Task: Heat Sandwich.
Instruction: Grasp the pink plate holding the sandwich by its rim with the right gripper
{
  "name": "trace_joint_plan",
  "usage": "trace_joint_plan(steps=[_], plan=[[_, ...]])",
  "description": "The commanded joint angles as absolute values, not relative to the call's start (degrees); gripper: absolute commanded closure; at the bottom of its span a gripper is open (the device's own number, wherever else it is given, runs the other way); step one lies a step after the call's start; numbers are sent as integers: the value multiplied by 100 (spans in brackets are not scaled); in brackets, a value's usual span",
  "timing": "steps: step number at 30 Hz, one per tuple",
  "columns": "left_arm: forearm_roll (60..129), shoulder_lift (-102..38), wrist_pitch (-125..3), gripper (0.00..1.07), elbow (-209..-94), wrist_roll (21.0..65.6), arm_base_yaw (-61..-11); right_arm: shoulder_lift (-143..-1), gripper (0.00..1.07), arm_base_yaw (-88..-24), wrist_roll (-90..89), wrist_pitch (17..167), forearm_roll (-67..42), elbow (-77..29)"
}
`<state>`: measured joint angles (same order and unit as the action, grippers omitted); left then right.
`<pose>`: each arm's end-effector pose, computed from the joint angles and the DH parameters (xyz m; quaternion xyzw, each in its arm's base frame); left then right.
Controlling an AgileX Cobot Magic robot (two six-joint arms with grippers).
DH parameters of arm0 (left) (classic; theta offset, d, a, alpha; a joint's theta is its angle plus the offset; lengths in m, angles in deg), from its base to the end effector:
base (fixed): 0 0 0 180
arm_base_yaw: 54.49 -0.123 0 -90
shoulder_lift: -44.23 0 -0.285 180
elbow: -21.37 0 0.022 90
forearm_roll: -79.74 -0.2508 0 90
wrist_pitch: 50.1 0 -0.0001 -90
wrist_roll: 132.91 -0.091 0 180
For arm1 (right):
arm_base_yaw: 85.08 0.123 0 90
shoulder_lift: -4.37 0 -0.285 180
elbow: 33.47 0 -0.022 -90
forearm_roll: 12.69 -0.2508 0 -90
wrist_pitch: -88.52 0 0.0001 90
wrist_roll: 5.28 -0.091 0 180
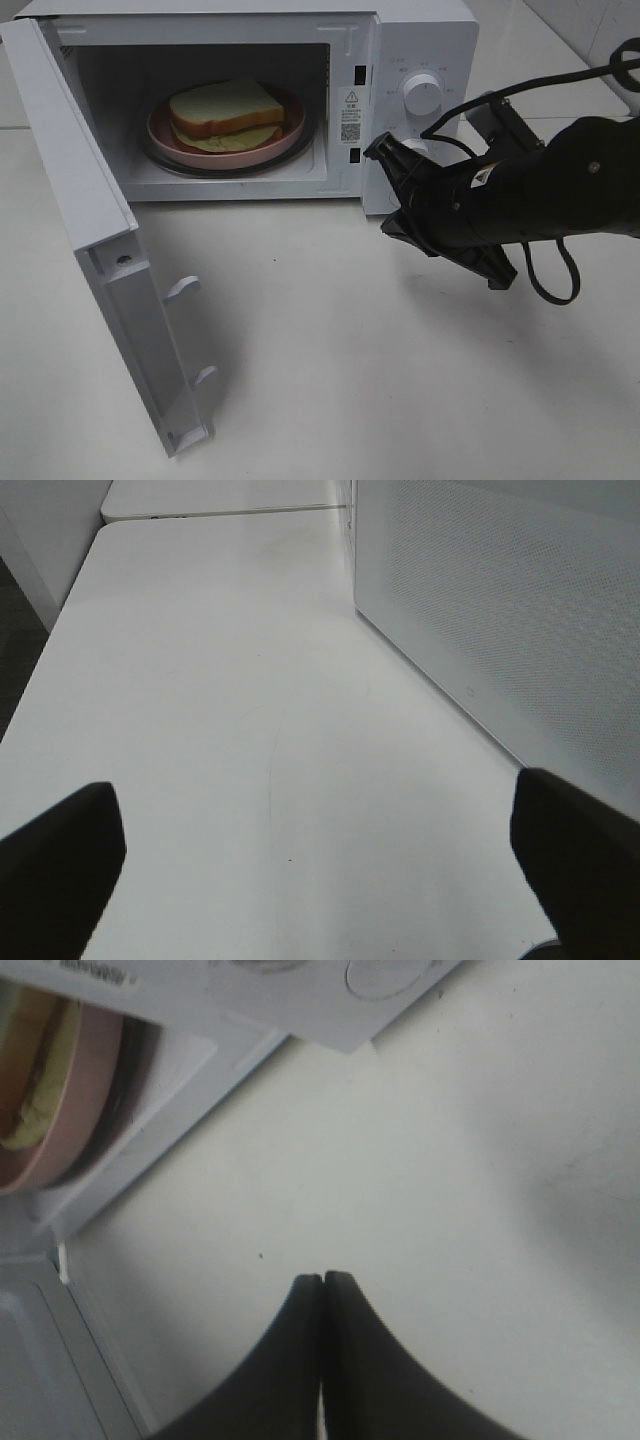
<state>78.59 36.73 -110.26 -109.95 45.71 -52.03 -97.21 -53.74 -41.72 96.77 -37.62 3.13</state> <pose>-0.0049 0.0018 0.2776 0.0281 0.8491 0.0051 0.5274 0.2673 0.1564 0.1707 0.2458 0.8746 0.2821 0.3082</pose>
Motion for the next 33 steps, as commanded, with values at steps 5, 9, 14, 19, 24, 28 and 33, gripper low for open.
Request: trace_joint_plan(steps=[5, 9, 14, 19, 24, 28, 33], plan=[[7888, 3816, -10957, 5, -10972, 4588, -5208, -9337, 105, -5666, -2945, 8050, -3372, 130], [7888, 3816, -10957, 5, -10972, 4588, -5208, -9297, 105, -5712, -2481, 7093, -3006, -191], [7888, 3816, -10957, 5, -10972, 4588, -5208, -9297, 104, -5712, -1685, 6136, -2599, -678], [7888, 3816, -10957, 5, -10972, 4588, -5208, -9297, 104, -5712, -230, 5225, -2352, -1114], [7888, 3816, -10957, 5, -10972, 4588, -5208, -9297, 104, -5712, 1357, 4492, -2329, -1354], [7888, 3816, -10957, 5, -10972, 4588, -5208, -9297, 104, -5712, 2945, 4005, -2077, -1429], [7888, 3816, -10957, 5, -10972, 4588, -5208, -9297, 104, -5712, 4715, 3604, -2009, -1440]])
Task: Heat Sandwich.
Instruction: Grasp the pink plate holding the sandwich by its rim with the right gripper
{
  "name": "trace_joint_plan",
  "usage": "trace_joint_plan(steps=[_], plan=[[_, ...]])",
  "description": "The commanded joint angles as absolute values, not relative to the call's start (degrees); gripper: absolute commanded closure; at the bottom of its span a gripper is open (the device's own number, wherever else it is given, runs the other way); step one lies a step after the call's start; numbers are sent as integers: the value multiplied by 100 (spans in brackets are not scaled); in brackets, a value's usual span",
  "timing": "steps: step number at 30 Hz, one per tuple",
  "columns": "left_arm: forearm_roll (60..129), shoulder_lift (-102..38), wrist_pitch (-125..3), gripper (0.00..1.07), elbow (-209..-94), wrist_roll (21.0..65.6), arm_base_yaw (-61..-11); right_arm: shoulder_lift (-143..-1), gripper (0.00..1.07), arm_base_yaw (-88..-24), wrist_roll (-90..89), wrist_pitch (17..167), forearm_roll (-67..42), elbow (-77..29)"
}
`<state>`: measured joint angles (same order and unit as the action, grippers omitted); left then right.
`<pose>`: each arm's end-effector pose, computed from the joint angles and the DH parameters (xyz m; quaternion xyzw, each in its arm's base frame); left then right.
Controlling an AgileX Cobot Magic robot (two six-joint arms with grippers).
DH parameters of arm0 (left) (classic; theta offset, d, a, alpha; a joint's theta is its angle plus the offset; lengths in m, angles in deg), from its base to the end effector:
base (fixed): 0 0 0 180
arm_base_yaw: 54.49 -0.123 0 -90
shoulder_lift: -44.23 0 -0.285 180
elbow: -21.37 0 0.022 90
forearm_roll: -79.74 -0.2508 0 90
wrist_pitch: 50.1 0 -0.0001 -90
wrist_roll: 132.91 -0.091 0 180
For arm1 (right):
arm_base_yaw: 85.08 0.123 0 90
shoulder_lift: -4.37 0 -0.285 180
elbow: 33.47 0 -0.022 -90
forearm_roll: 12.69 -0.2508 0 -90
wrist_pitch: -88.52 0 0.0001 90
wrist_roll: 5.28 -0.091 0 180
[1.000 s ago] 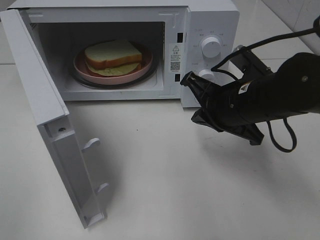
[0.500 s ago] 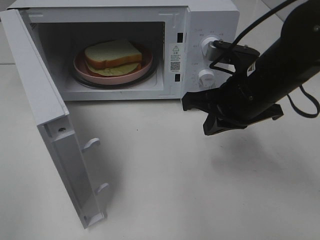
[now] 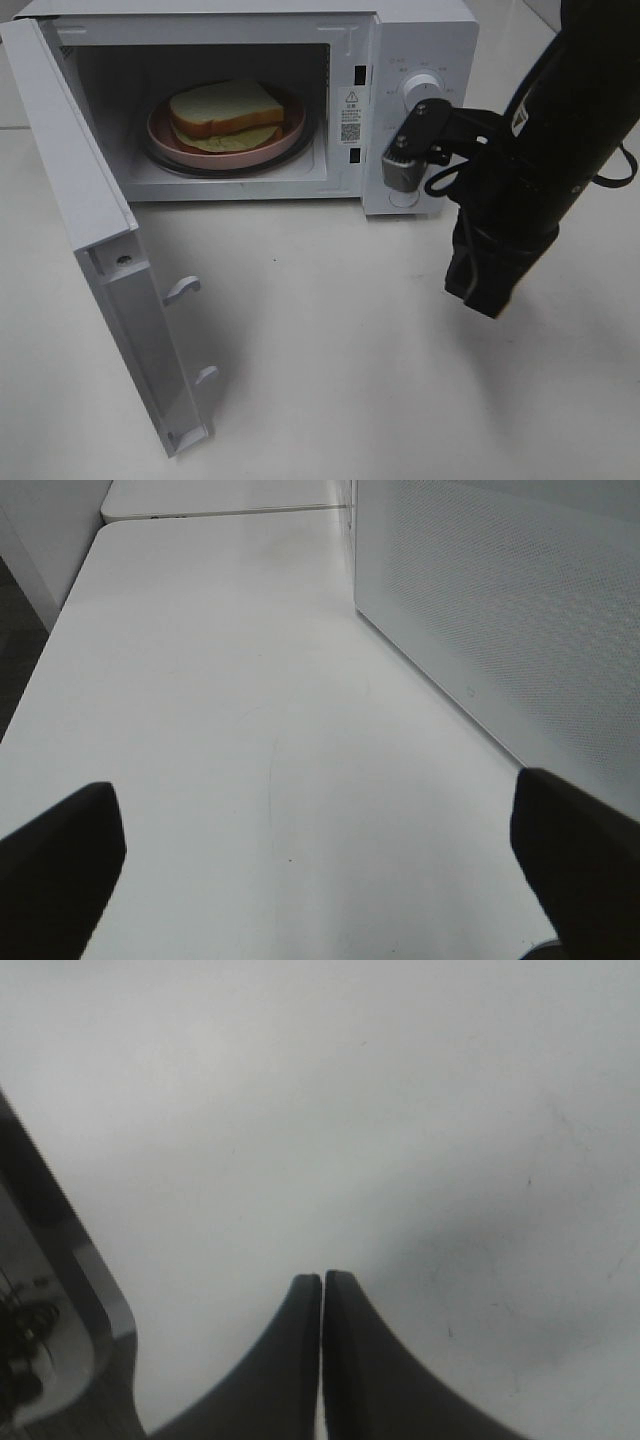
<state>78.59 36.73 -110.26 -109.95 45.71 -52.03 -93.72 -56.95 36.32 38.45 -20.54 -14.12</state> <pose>-0.0049 0.0018 0.2776 0.0281 0.8491 0.0051 0.5274 0.2536 0.1464 0.2208 -0.5358 0.8354 0.0438 0.1145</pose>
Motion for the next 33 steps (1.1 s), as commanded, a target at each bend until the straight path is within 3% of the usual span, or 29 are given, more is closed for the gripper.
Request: trace_joint_plan(steps=[1, 8, 14, 16, 18, 19, 20, 21, 22, 23, 26, 30, 33], plan=[[7888, 3816, -10957, 5, -10972, 4588, -5208, -9297, 104, -5712, 5036, 3587, -2009, -1440], [7888, 3816, -10957, 5, -10972, 4588, -5208, -9297, 102, -5706, 6692, 3547, -1510, -1561], [7888, 3816, -10957, 5, -10972, 4588, -5208, -9297, 95, -5689, 6652, 3512, -828, -1641], [7888, 3816, -10957, 5, -10972, 4588, -5208, -9297, 88, -5689, 6640, 3512, -708, -1641], [7888, 3816, -10957, 5, -10972, 4588, -5208, -9297, 74, -5689, 6629, 3564, -696, -1641], [7888, 3816, -10957, 5, -10972, 4588, -5208, -9297, 74, -5689, 6629, 3564, -696, -1641], [7888, 3816, -10957, 5, -10972, 4588, -5208, -9297, 67, -5689, 6600, 3598, -696, -1641], [7888, 3816, -10957, 5, -10972, 4588, -5208, -9297, 51, -5689, 6440, 3678, -714, -1641], [7888, 3816, -10957, 5, -10972, 4588, -5208, -9297, 43, -5689, 6302, 3707, -719, -1641], [7888, 3816, -10957, 5, -10972, 4588, -5208, -9297, 43, -5689, 6302, 3707, -719, -1641], [7888, 3816, -10957, 5, -10972, 4588, -5208, -9297, 15, -5575, 6102, 3753, -691, -1641], [7888, 3816, -10957, 5, -10972, 4588, -5208, -9297, 7, -5403, 6010, 3942, -685, -1641], [7888, 3816, -10957, 5, -10972, 4588, -5208, -9297, 7, -5334, 6016, 4017, -668, -1641]])
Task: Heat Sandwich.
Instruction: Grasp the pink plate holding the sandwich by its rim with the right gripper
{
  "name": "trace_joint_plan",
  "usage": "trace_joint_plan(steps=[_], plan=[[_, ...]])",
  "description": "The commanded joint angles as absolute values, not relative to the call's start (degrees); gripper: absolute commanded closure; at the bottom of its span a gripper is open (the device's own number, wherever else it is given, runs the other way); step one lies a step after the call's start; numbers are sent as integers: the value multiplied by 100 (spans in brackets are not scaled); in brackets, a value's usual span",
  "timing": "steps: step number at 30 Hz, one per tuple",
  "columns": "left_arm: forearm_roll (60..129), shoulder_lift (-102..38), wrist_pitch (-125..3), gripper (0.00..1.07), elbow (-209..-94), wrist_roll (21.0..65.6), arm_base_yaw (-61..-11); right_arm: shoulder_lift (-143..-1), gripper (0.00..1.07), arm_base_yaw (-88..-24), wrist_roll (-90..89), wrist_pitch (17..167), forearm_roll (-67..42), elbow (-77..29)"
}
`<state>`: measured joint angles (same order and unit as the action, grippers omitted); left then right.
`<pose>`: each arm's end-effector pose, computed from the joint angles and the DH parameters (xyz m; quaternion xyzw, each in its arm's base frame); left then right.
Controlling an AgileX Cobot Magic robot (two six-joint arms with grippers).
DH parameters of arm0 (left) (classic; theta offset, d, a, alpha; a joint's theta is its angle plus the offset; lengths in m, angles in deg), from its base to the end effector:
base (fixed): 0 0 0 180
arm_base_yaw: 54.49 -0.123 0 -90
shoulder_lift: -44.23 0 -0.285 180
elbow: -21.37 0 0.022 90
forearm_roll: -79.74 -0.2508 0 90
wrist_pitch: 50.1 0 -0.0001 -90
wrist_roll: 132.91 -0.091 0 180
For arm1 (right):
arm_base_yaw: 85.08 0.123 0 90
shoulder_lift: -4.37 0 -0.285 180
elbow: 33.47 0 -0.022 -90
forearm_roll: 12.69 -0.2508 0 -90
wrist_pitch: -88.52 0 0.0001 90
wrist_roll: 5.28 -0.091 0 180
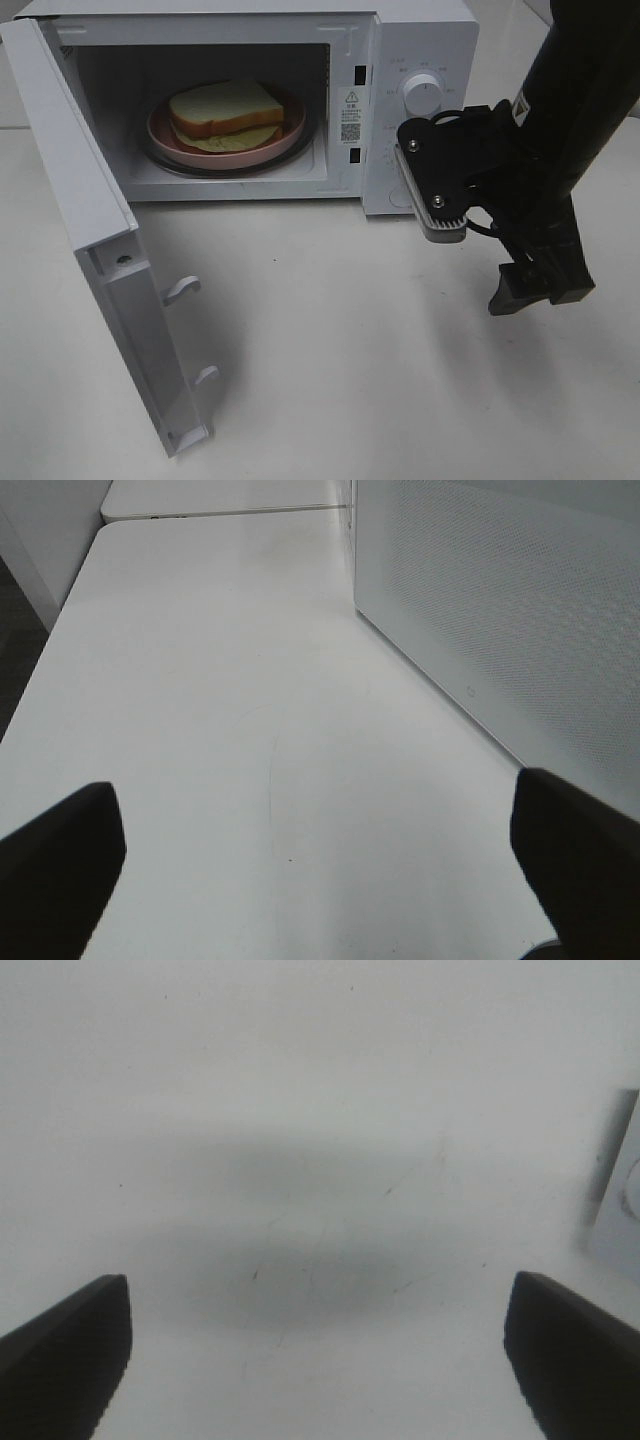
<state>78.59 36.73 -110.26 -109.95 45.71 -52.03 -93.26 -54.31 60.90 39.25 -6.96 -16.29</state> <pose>-0.0049 0.0018 0.2776 0.0281 0.8491 0.0051 0.5274 0.2611 0.1474 0.2330 -0.7585 0.6355 -0.0821 0.1190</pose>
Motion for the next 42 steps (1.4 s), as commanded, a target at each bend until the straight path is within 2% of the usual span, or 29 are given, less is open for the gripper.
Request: trace_joint_plan(steps=[1, 14, 42], plan=[[7888, 3816, -10957, 5, -10972, 4588, -5208, -9297, 7, -5282, 6021, 4039, -651, -1652], [7888, 3816, -10957, 5, -10972, 4588, -5208, -9847, 11, -4704, 5998, 4337, -393, -2540], [7888, 3816, -10957, 5, -10972, 4588, -5208, -11326, 13, -4560, 6039, 5042, -444, -4145]])
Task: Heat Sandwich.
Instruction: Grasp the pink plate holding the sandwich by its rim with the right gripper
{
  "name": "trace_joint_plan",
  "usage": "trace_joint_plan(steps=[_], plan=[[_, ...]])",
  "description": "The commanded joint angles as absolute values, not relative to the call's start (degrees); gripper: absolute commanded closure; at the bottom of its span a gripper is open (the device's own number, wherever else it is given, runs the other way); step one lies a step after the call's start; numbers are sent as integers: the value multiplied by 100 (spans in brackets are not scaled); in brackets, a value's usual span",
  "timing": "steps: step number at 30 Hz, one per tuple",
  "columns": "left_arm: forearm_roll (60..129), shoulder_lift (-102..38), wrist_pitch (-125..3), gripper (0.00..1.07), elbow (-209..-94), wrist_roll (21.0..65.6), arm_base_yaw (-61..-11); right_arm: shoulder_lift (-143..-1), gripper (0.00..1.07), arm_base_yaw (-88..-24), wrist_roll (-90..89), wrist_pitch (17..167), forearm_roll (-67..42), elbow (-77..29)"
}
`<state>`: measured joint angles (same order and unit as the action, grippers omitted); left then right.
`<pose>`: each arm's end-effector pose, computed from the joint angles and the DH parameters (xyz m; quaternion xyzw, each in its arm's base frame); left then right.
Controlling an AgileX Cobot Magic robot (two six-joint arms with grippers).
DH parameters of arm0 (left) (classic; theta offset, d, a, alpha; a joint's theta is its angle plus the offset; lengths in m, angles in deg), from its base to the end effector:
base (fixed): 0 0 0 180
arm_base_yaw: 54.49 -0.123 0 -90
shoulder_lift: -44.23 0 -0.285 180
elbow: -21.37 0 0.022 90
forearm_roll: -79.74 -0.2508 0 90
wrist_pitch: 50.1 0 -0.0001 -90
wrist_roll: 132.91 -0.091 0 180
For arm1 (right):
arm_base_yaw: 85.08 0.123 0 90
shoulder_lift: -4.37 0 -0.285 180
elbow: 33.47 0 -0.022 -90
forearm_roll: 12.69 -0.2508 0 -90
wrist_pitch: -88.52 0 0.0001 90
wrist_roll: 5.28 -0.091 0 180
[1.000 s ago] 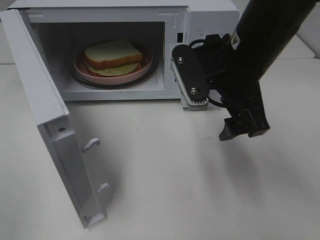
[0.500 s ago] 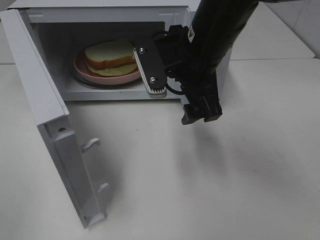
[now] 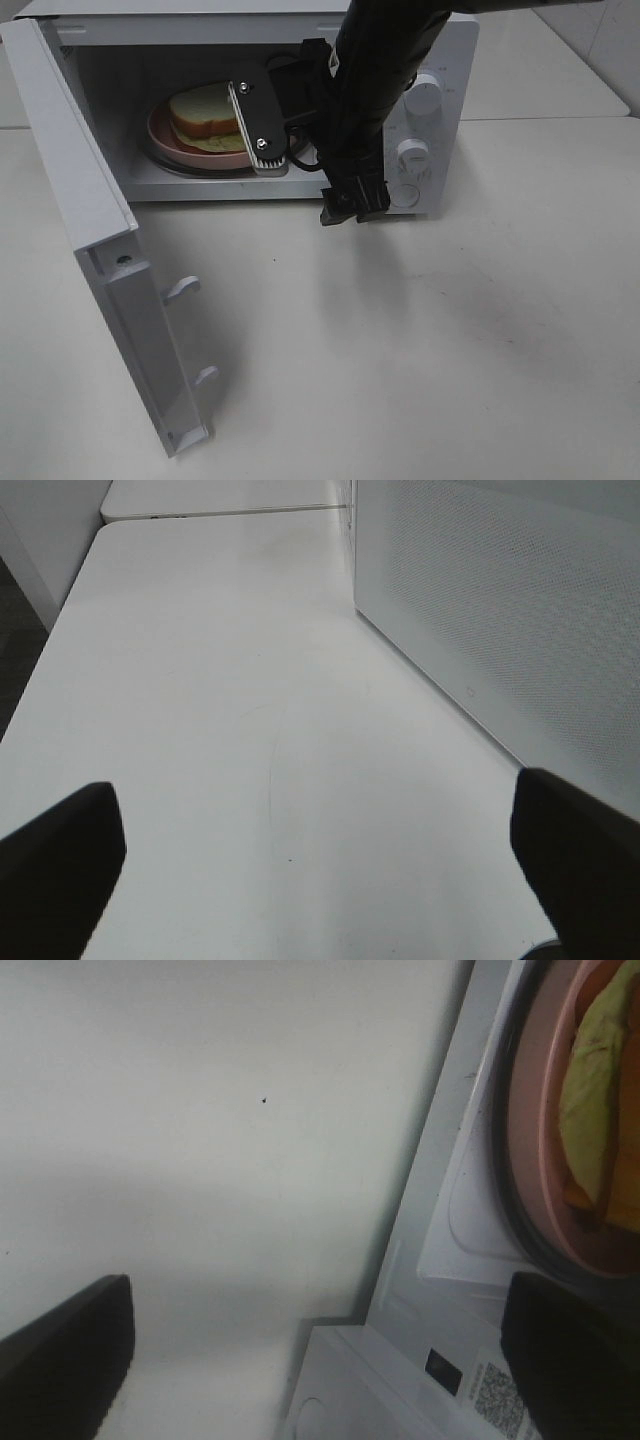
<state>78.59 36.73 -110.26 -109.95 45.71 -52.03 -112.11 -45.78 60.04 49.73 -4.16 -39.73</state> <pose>-0.0049 0.0018 0.2776 0.0281 0.8491 0.0051 0.5274 0.3281 0.2576 0.2346 -0.7870 0.5532 -0.1188 0.2460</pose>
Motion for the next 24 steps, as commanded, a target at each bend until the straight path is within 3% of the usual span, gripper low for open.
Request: trace_joint_plan(steps=[1, 24], plan=[[7888, 3816, -10957, 5, -10972, 4588, -5208, -11377, 14, -4560, 6039, 5042, -444, -4202], [7888, 3816, -10957, 5, -10972, 4588, -5208, -12695, 17, -4578, 5890, 5042, -439, -5732]])
